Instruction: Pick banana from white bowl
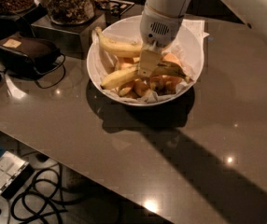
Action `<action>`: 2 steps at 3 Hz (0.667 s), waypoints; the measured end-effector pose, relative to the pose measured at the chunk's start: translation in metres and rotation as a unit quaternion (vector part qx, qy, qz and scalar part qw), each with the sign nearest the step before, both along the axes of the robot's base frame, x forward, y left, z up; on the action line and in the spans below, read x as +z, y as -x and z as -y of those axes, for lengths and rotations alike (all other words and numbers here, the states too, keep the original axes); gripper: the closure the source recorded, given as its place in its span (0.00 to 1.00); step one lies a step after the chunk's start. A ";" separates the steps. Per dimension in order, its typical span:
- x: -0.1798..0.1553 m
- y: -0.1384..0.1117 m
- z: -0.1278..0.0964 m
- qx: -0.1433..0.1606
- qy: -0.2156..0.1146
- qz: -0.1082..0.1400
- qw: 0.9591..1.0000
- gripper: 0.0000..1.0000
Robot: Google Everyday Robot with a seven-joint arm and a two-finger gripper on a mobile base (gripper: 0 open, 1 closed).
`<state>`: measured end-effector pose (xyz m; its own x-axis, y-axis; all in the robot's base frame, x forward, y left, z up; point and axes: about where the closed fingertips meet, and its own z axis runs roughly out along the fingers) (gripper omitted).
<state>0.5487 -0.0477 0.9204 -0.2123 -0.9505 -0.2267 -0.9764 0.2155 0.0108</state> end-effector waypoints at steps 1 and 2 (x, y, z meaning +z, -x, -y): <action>0.002 -0.004 -0.003 -0.001 -0.004 0.010 1.000 1.00; 0.021 0.001 -0.007 0.002 -0.003 0.029 1.000 1.00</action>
Offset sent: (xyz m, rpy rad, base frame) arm -0.0176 0.0033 0.0452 -0.0211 -0.0719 0.0144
